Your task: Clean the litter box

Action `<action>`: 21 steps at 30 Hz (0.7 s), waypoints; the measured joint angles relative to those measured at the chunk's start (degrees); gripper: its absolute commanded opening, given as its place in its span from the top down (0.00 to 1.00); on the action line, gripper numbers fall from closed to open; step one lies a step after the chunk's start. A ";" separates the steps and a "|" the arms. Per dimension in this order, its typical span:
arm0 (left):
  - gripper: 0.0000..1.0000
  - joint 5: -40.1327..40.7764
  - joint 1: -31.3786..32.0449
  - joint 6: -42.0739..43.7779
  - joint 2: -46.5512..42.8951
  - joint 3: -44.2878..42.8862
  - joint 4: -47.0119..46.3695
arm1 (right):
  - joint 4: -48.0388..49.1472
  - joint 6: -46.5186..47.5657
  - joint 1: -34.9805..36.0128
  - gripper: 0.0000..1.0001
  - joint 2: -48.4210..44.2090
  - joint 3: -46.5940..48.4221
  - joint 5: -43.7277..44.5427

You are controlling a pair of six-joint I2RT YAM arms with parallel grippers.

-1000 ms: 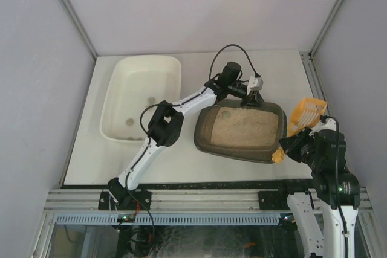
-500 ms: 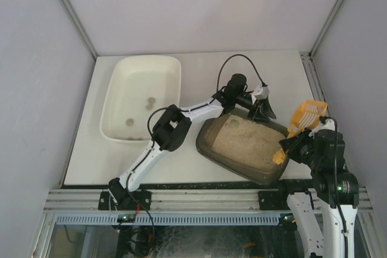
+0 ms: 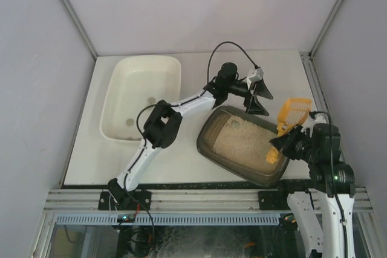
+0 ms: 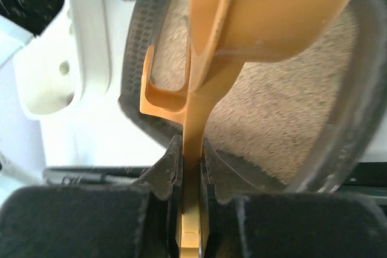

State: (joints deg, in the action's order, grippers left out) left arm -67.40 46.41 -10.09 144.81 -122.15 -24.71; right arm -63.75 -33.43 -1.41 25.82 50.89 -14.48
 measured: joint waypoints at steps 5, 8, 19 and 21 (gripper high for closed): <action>0.00 10.12 -3.58 -6.01 -13.97 14.82 1.88 | 2.05 0.13 -0.02 1.00 6.64 -3.65 -14.23; 0.00 19.04 -7.58 -12.39 -25.64 25.68 2.62 | 2.62 -1.33 0.00 1.00 9.29 -6.88 -20.41; 0.00 41.22 -11.89 -30.58 -33.90 27.93 32.26 | 5.77 -16.17 12.96 1.00 18.01 -7.26 -19.91; 0.00 42.49 -11.67 -32.52 -32.20 28.00 37.64 | 6.78 -19.74 18.23 1.00 21.09 -7.21 -16.55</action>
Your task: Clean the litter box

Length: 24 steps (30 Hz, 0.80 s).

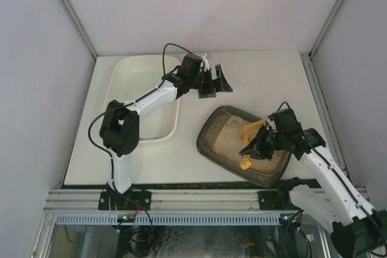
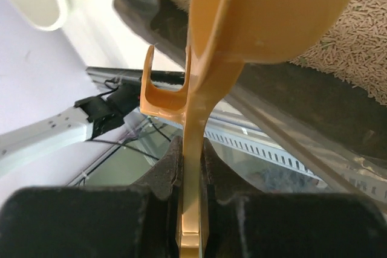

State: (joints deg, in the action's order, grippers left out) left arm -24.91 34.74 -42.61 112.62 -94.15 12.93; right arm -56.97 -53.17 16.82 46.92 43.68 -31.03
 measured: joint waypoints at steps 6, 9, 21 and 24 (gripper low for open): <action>0.00 4.22 -0.39 -2.29 0.13 0.44 8.46 | 3.74 -6.14 4.66 1.00 8.11 0.00 7.89; 0.00 3.39 -1.14 -3.58 0.22 -0.44 11.21 | 4.90 -7.96 4.79 1.00 9.99 0.00 8.92; 0.00 -2.36 -4.37 -6.86 1.77 1.57 11.39 | 18.25 -11.72 3.91 1.00 21.75 -0.09 6.91; 0.00 -2.75 -5.29 -6.80 1.75 3.96 11.23 | 19.78 -12.33 3.89 1.00 22.69 -0.09 6.93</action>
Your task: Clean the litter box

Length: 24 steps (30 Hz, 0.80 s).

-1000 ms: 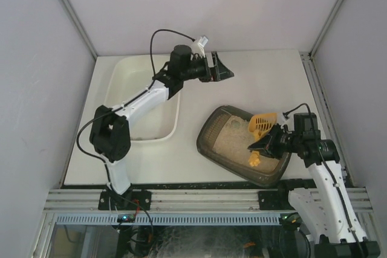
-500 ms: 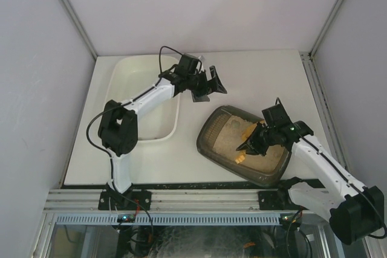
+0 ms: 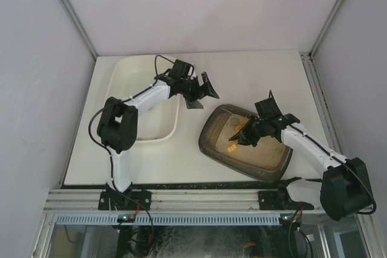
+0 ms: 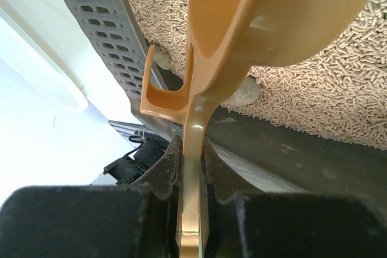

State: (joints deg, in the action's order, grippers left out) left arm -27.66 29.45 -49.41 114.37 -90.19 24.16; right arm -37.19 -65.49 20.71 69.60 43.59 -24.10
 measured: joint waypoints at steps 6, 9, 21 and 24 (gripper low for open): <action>0.00 0.68 -1.11 0.07 -1.01 4.24 -0.92 | 1.64 -2.97 1.53 1.00 0.04 -0.22 0.52; 0.00 0.76 -1.22 0.04 -1.79 4.85 -2.10 | 1.33 -5.16 3.89 1.00 -2.36 -0.85 3.56; 0.00 -5.55 -0.98 6.12 2.25 -5.92 -0.98 | -10.95 -11.02 8.57 1.00 -23.54 -1.22 11.85; 0.00 -6.10 -0.48 7.54 2.71 -5.01 1.38 | -13.18 -11.67 9.44 1.00 -24.76 -1.22 12.44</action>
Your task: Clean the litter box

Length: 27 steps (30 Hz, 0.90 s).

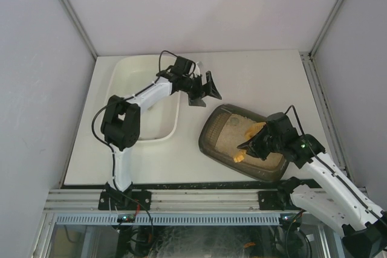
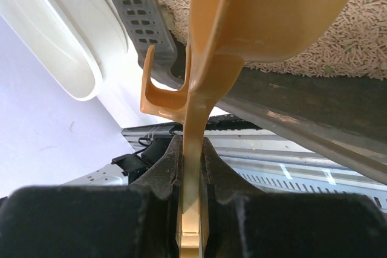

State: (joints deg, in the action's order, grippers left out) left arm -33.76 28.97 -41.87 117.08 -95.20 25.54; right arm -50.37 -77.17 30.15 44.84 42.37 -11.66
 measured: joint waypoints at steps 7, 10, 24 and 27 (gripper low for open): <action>0.00 0.02 2.84 4.57 0.92 1.88 4.72 | -1.31 -0.20 0.74 1.00 -0.39 -1.25 0.20; 0.00 -0.70 3.96 5.68 2.19 1.88 5.44 | 0.00 -0.70 0.83 1.00 -0.39 -3.26 -0.66; 0.00 -1.81 4.96 6.49 4.68 6.19 4.85 | 15.98 -6.47 1.70 1.00 6.82 -10.54 -5.44; 0.00 -2.27 4.98 6.40 4.66 7.19 3.98 | 20.92 -7.82 1.68 1.00 10.69 -10.56 -6.43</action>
State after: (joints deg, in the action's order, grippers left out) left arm -36.03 33.95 -35.46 121.73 -88.01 29.52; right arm -29.45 -84.99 31.83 55.53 31.81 -18.09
